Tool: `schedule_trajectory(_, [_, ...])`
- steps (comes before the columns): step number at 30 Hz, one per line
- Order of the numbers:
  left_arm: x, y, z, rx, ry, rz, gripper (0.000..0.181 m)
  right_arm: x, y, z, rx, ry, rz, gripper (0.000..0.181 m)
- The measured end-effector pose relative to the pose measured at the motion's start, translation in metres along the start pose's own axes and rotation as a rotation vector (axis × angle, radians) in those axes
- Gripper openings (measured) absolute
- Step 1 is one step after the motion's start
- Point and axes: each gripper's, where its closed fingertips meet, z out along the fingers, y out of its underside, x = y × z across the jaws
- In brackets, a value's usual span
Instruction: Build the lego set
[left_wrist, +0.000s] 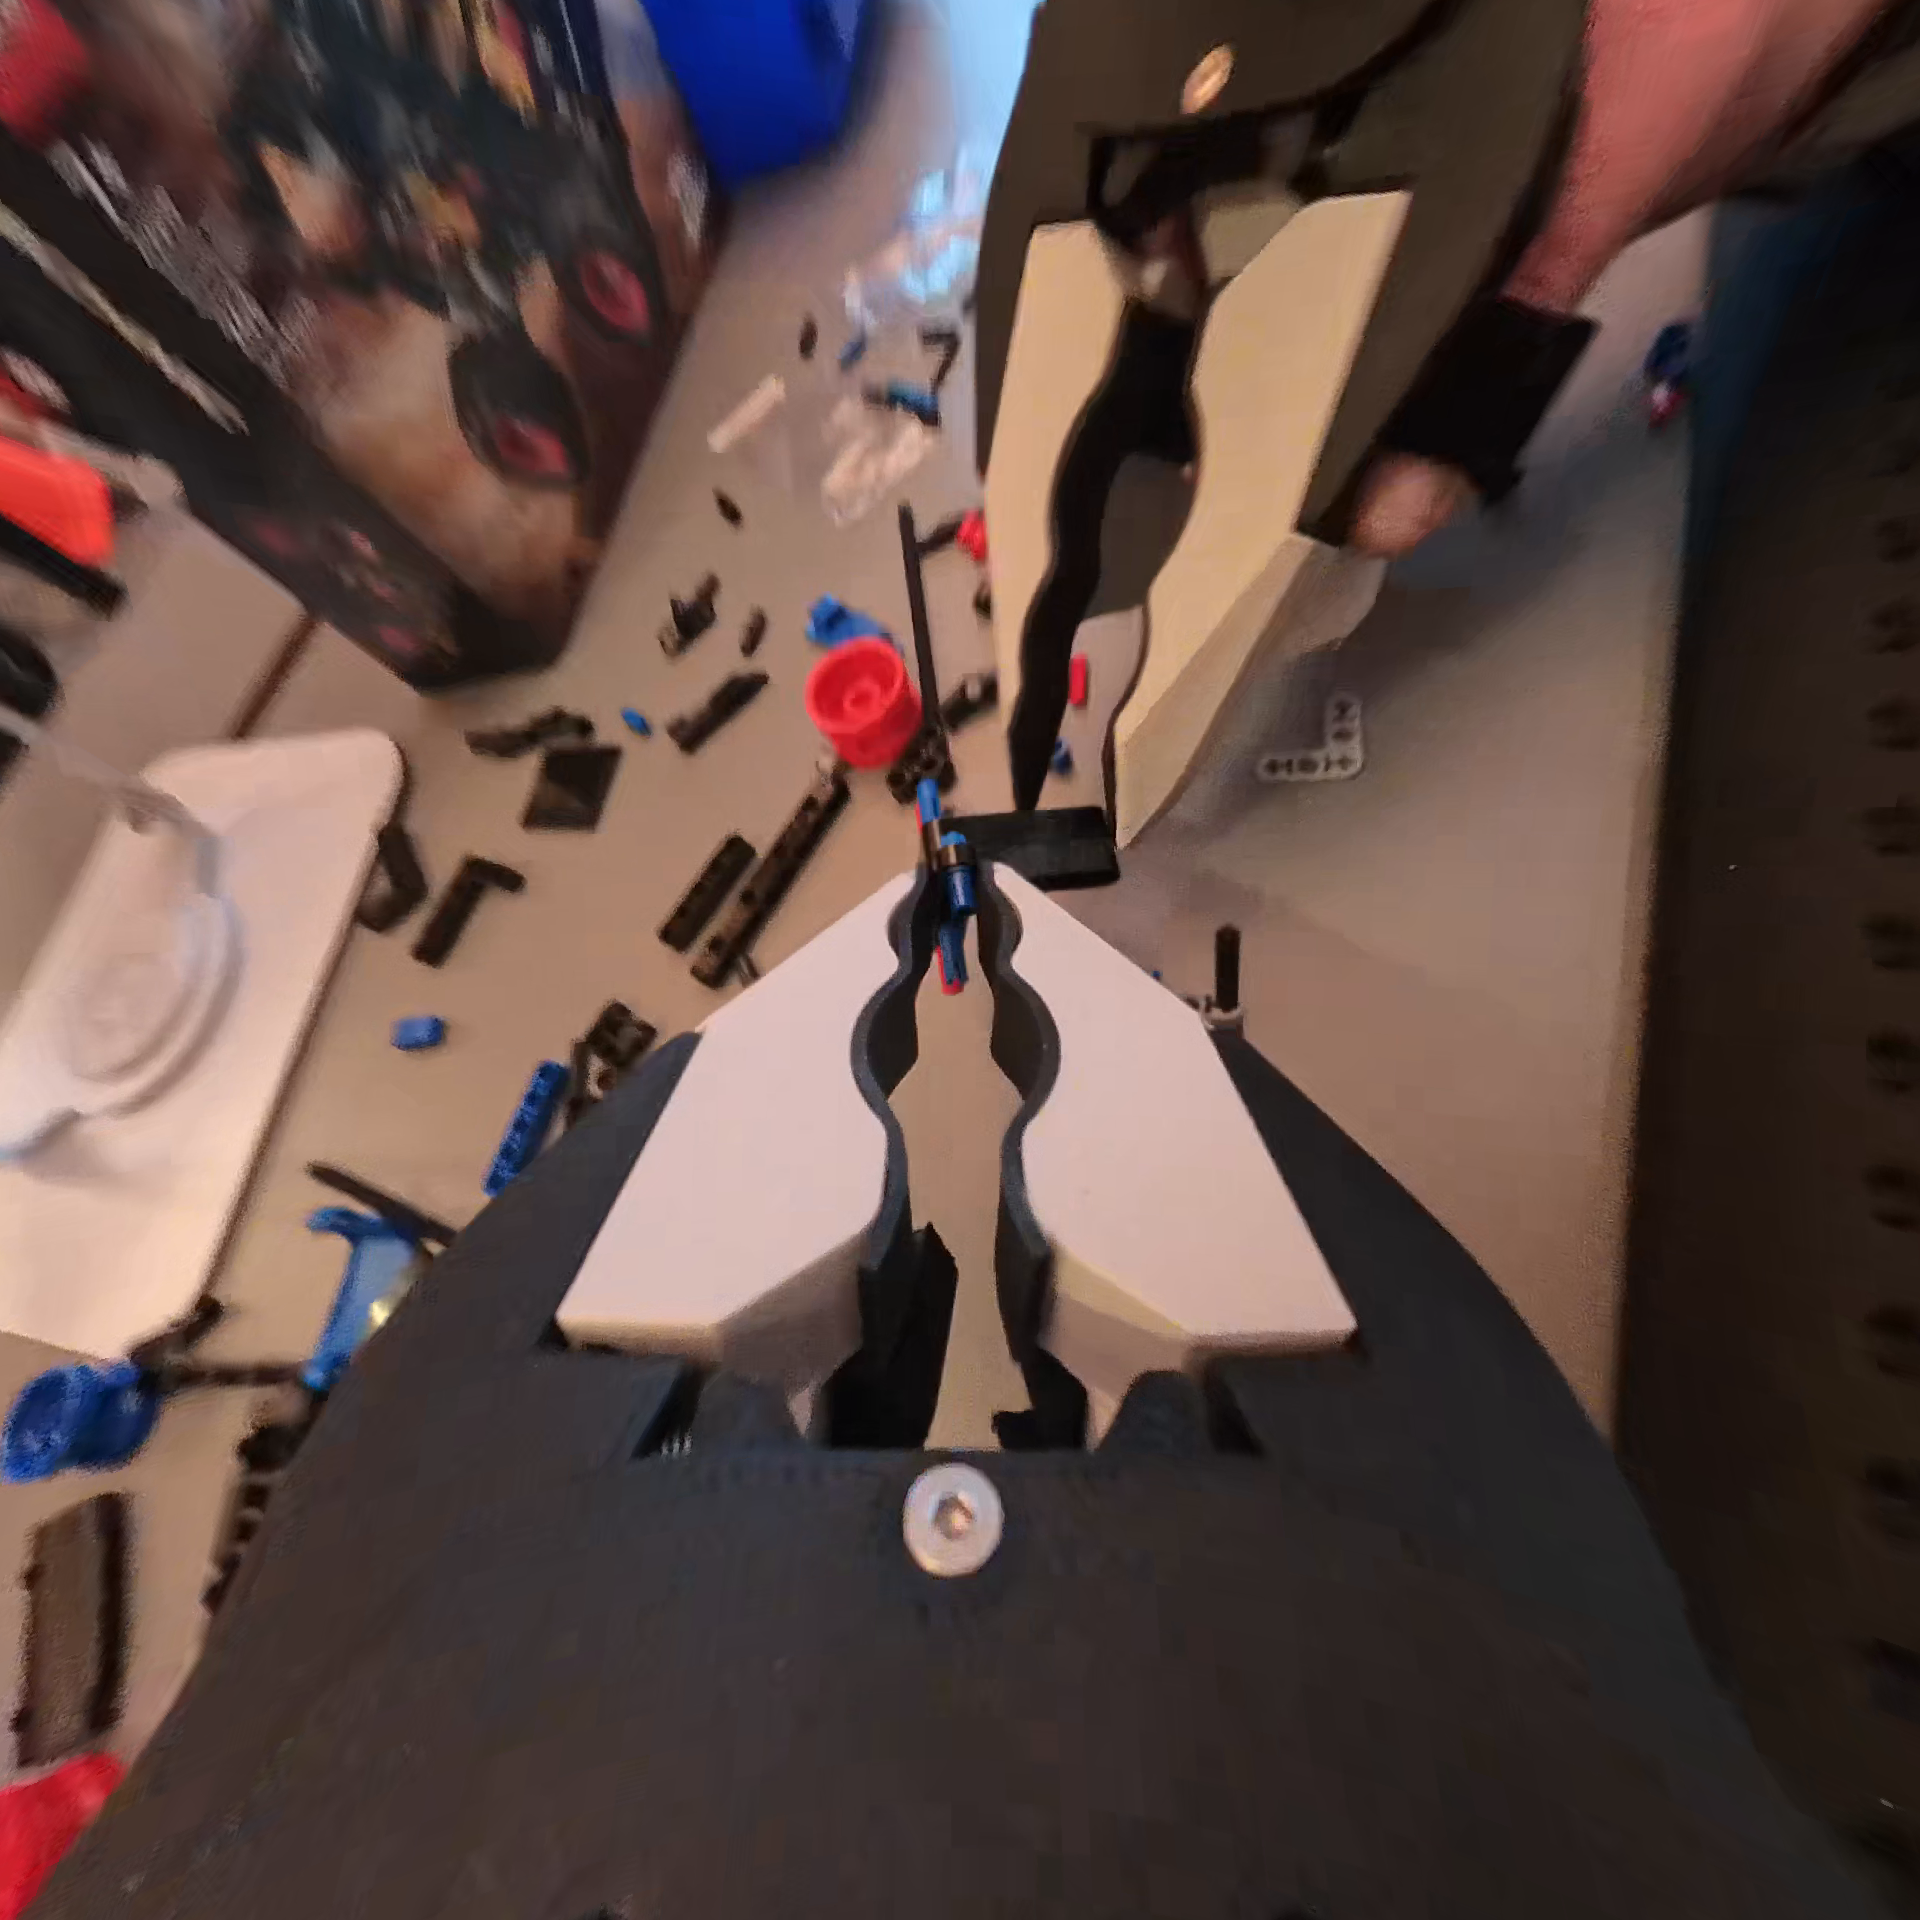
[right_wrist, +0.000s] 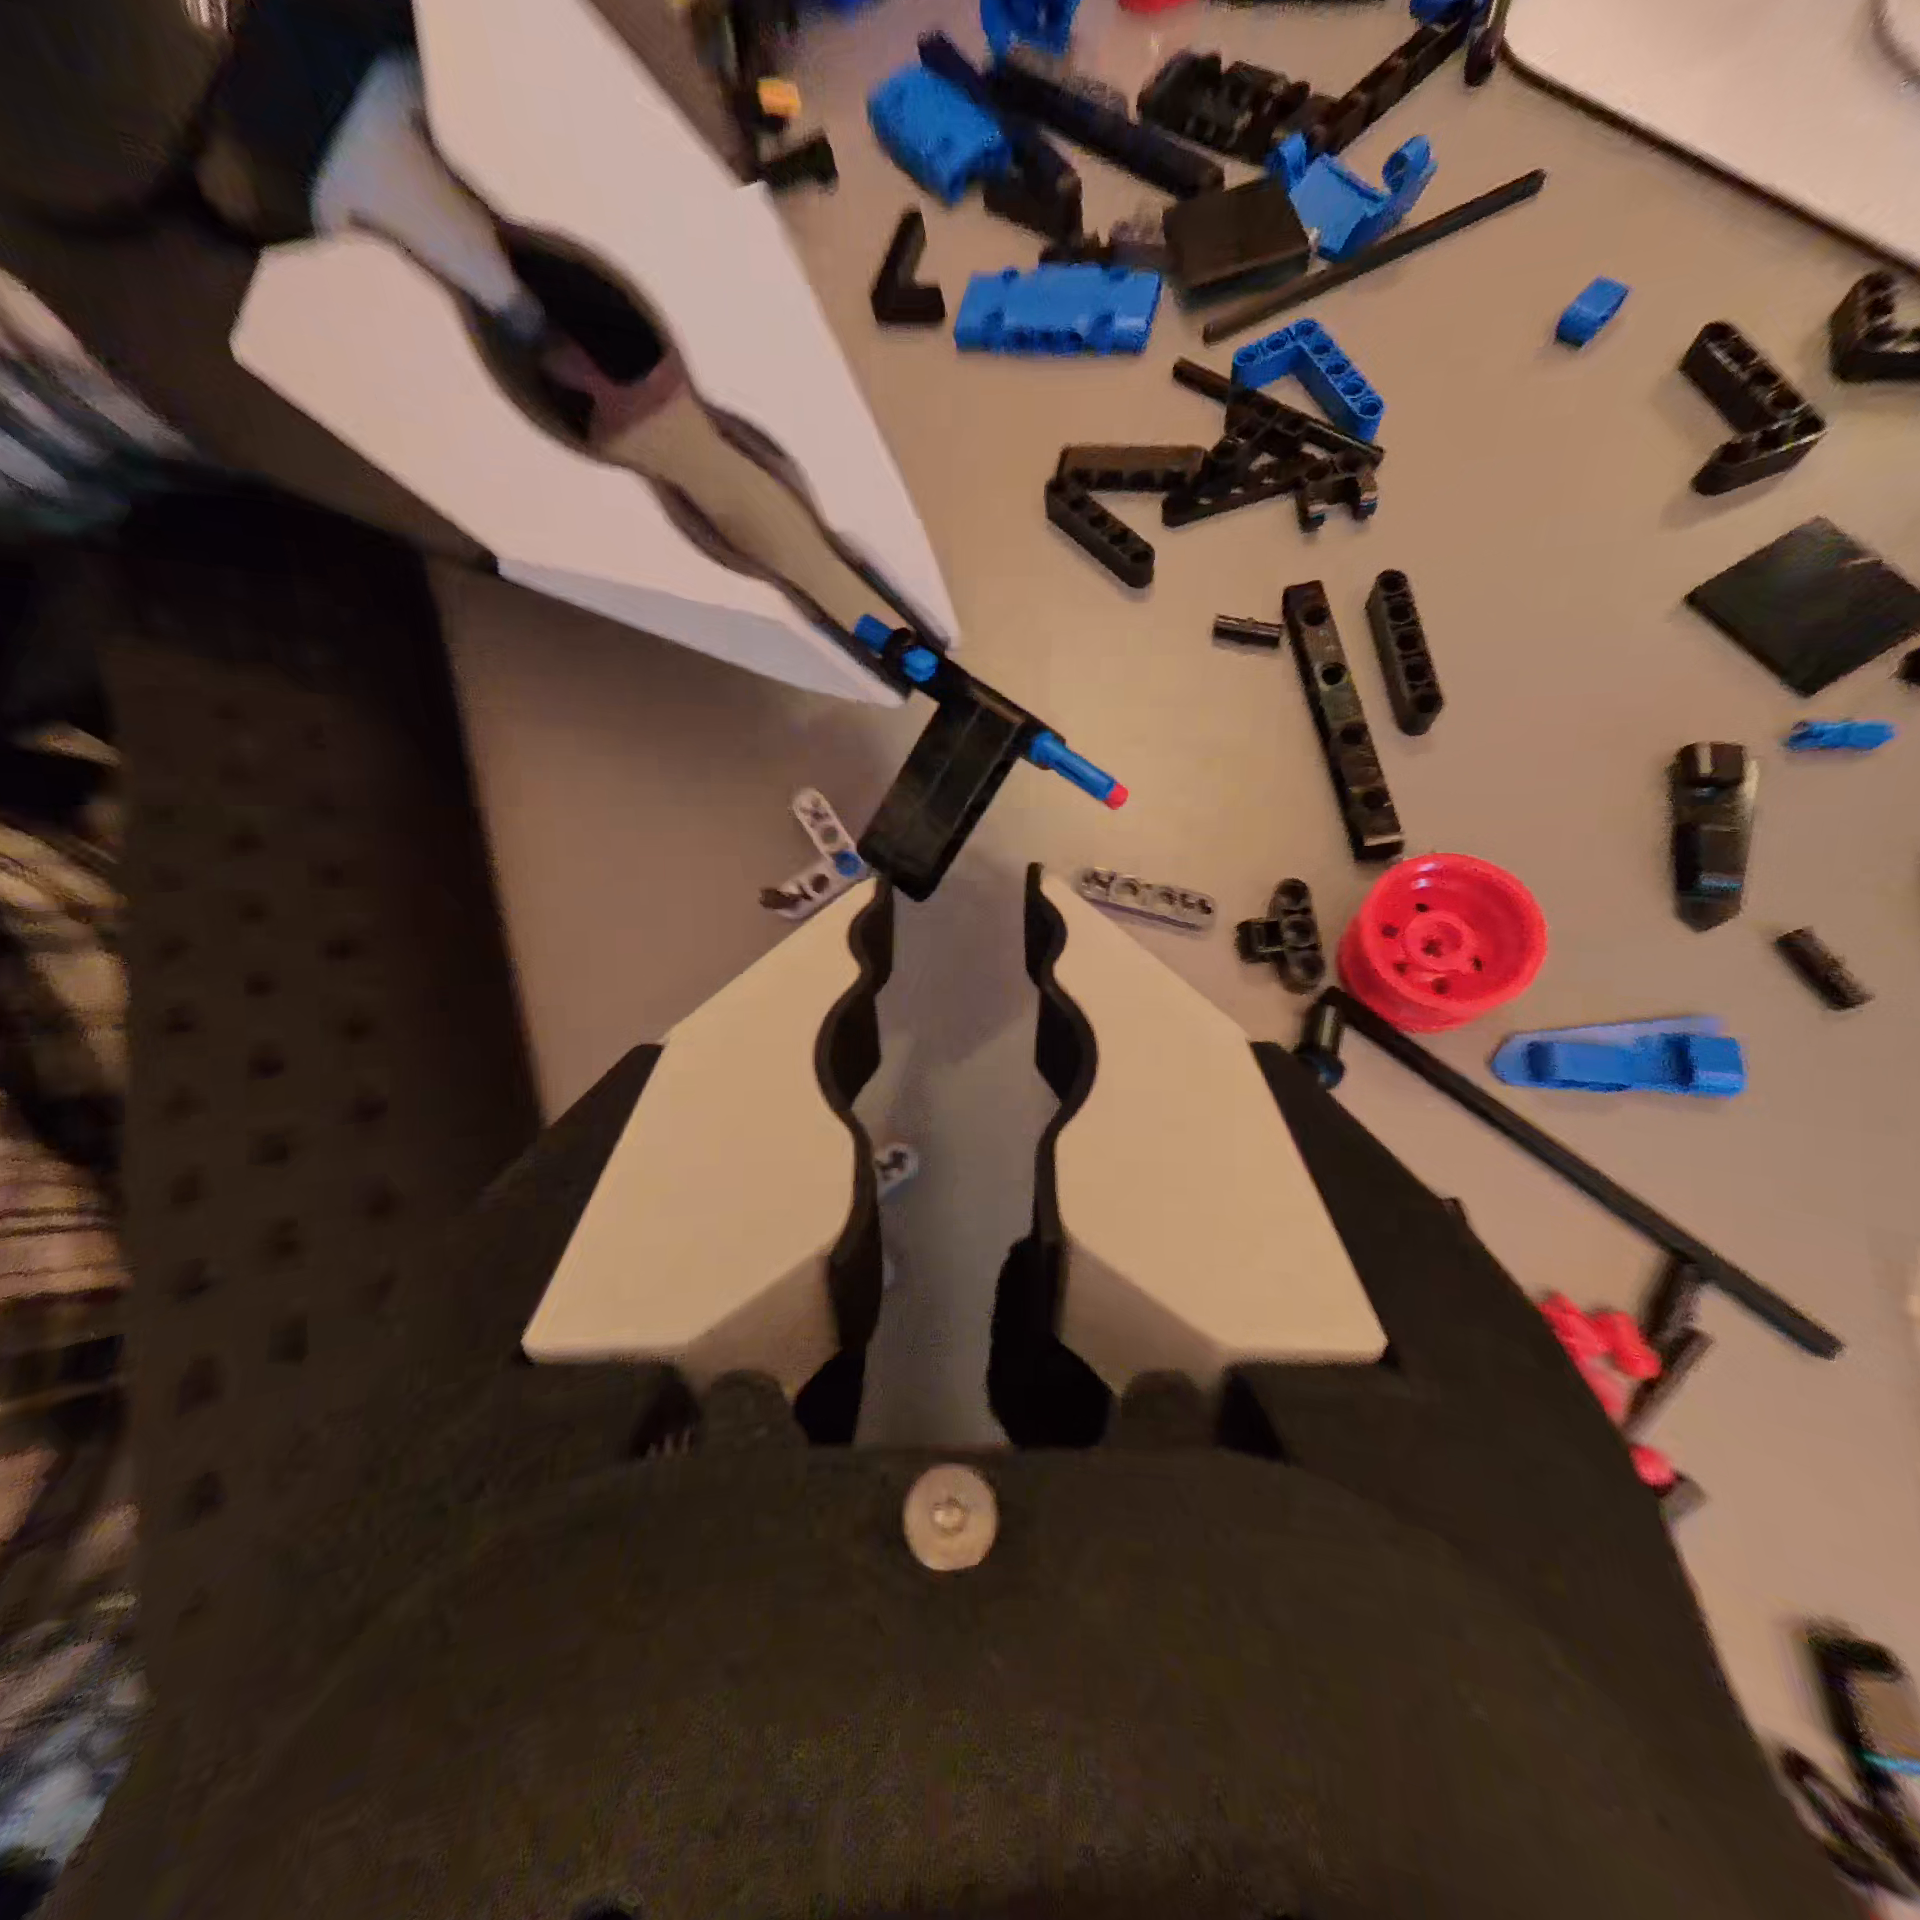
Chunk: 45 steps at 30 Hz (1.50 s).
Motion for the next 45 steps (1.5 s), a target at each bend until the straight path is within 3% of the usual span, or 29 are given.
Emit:
schedule_trajectory(7, [0.002,-0.035,-0.021,0.178,-0.115,0.201,0.005,-0.028,-0.033,-0.024,0.244,-0.313,0.283,0.024])
schedule_trajectory(12, [0.006,-0.048,-0.028,0.255,-0.121,0.239,0.005,-0.031,-0.049,-0.031,0.364,-0.37,0.349,0.007])
schedule_trajectory(15, [0.007,-0.047,-0.03,0.27,-0.093,0.209,0.006,-0.031,-0.05,-0.031,0.38,-0.332,0.324,0.007])
schedule_trajectory(18, [0.014,-0.032,-0.024,0.2,0.003,0.172,0.011,-0.024,-0.041,-0.028,0.312,-0.176,0.226,0.005])
schedule_trajectory(21, [0.028,0.0,-0.017,0.047,0.203,0.055,0.03,-0.015,-0.023,-0.03,0.197,-0.041,0.175,0.005])
schedule_trajectory(25, [0.039,0.035,-0.009,-0.098,0.344,-0.068,0.036,-0.015,0.002,-0.025,0.081,0.009,0.176,0.004])
schedule_trajectory(29, [0.045,0.053,0.002,-0.18,0.292,-0.076,0.004,-0.018,0.01,-0.018,0.059,0.01,0.188,0.004])
schedule_trajectory(34, [0.032,0.057,0.002,-0.226,0.132,-0.117,0.003,-0.016,0.012,-0.011,0.042,0.026,0.18,0.004])
schedule_trajectory(38, [0.019,0.069,-0.006,-0.251,0.009,-0.265,0.003,-0.013,0.007,-0.008,0.041,0.037,0.177,0.005])
schedule_trajectory(45, [0.045,0.059,-0.011,-0.227,0.062,-0.347,0.023,-0.017,-0.002,0.001,0.04,0.028,0.162,0.005])
